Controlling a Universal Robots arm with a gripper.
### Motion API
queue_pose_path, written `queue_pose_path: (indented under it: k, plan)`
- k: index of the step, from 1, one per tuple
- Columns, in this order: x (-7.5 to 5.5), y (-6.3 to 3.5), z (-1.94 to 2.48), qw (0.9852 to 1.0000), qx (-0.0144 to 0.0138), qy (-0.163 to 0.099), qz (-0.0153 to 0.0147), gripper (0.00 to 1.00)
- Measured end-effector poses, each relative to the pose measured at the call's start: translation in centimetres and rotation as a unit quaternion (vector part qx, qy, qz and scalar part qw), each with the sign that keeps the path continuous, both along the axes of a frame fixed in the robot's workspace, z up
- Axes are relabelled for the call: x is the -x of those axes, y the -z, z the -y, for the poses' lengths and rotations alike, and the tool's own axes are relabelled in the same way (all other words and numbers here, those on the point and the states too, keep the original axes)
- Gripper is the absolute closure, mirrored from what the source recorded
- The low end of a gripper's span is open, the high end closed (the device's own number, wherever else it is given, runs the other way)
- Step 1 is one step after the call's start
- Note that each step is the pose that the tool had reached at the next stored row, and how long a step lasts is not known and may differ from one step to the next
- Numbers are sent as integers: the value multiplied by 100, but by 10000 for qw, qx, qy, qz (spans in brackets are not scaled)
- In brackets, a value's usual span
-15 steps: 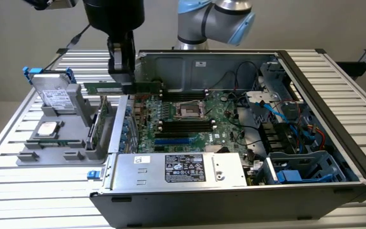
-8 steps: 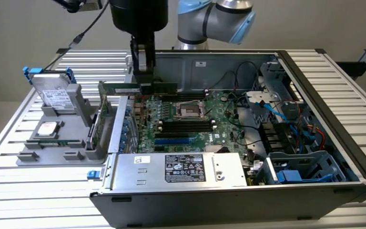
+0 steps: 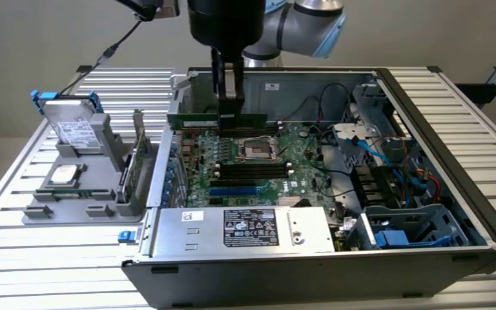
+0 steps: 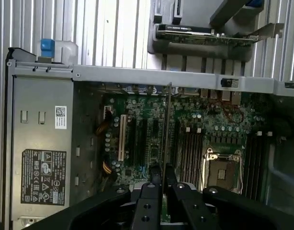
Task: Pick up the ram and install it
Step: 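Pick up the ram and move it above insertion slot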
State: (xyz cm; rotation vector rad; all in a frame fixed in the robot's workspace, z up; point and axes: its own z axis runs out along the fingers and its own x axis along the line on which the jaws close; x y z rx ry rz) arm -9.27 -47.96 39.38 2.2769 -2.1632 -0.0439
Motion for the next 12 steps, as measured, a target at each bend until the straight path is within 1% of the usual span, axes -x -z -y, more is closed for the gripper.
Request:
queue_pose_path:
  k: [4, 8, 10, 12]
  plan:
    - [-180, 41, 0, 10000, 3, 0, 0, 86]
    - [-364, 106, -5, 10000, 15, 0, 0, 86]
    - [-456, 144, -15, 10000, 17, 1, 0, 86]
    - [-545, 179, -39, 10000, 17, 0, -1, 86]
